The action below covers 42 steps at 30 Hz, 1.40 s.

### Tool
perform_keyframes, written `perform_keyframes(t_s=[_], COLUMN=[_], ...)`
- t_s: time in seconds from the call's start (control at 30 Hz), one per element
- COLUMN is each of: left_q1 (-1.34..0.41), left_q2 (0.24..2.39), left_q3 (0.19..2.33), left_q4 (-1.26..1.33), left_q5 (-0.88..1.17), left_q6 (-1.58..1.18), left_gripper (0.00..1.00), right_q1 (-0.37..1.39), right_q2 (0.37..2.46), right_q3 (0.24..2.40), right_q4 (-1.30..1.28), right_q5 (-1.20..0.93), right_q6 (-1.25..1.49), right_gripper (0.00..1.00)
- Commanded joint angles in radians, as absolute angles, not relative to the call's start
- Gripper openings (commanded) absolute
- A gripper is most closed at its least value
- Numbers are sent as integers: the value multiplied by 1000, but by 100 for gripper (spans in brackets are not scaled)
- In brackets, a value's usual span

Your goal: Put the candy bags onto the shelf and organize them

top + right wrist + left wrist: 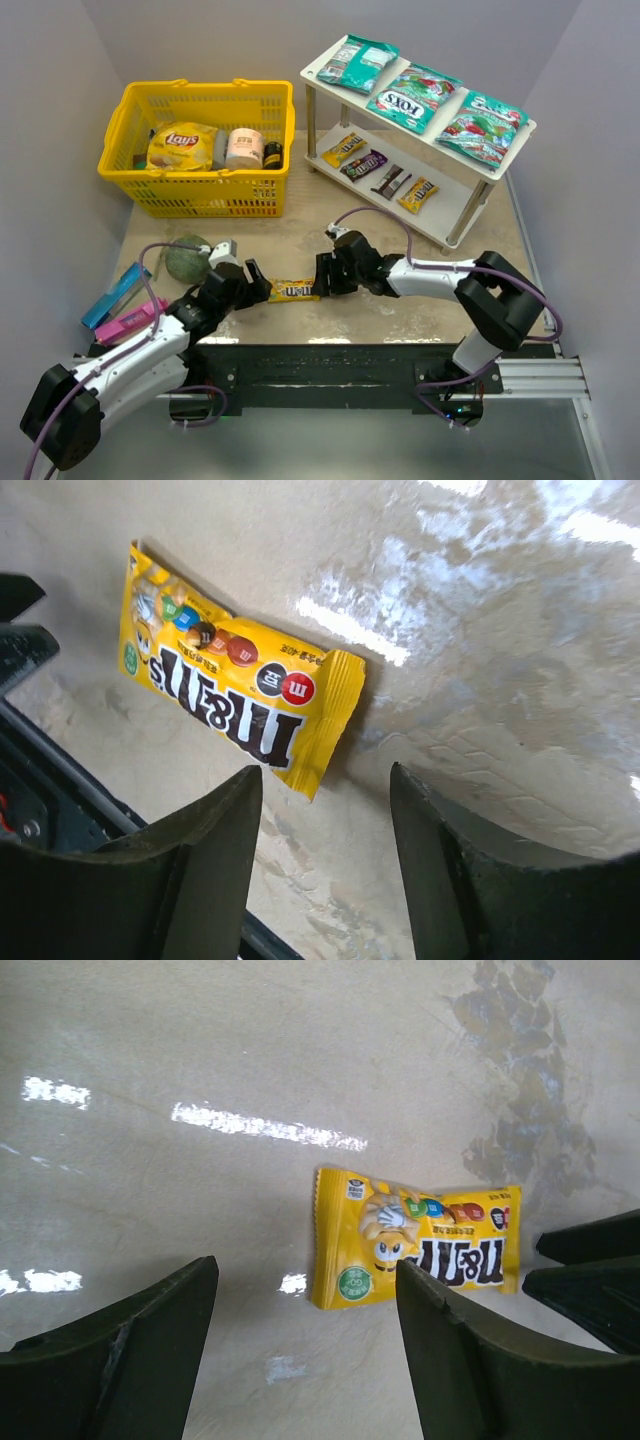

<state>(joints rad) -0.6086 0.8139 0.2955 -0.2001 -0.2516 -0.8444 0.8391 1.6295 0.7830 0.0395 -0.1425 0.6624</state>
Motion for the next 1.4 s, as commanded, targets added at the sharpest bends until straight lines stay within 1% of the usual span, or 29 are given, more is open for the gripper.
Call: perform_keyframes(t_s=[0.0,0.1,0.13,0.2,0.23,0.27,0.3,0.4,0.7,1.03,1.23,1.27,1.37], left_q1=[-601,-601,-603,-601,-600,-601,-600,-595,-583,-569,-555,-552,-540], left_q2=[811,821,830,847,851,856,867,887,928,920,937,943,959], left_q3=[270,261,259,258,258,258,258,258,259,245,238,235,226], left_q4=[-68,-35,-32,-20,-17,-15,-15,26,61,58,84,89,110], left_q5=[-180,-163,-161,-161,-163,-161,-161,-158,-130,-95,-55,-40,-8], left_q6=[-830,-831,-834,-834,-833,-834,-833,-833,-828,-824,-821,-822,-818], left_gripper=[77,77,77,76,76,76,76,76,75,72,65,61,56], right_q1=[842,842,845,856,861,870,876,894,900,899,896,897,891], right_q2=[1580,1591,1591,1579,1574,1569,1566,1563,1687,1767,1799,1802,1809], right_q3=[801,828,839,848,848,848,850,851,868,862,857,856,851], right_q4=[3,8,9,14,18,31,34,47,94,101,98,98,97], right_q5=[-31,-34,-38,-38,-38,-41,-41,-40,-74,-58,-45,-43,-40], right_q6=[629,634,632,634,638,637,638,646,660,650,650,650,650], right_gripper=[60,54,48,42,35,33,27,22,16,15,14,14,13])
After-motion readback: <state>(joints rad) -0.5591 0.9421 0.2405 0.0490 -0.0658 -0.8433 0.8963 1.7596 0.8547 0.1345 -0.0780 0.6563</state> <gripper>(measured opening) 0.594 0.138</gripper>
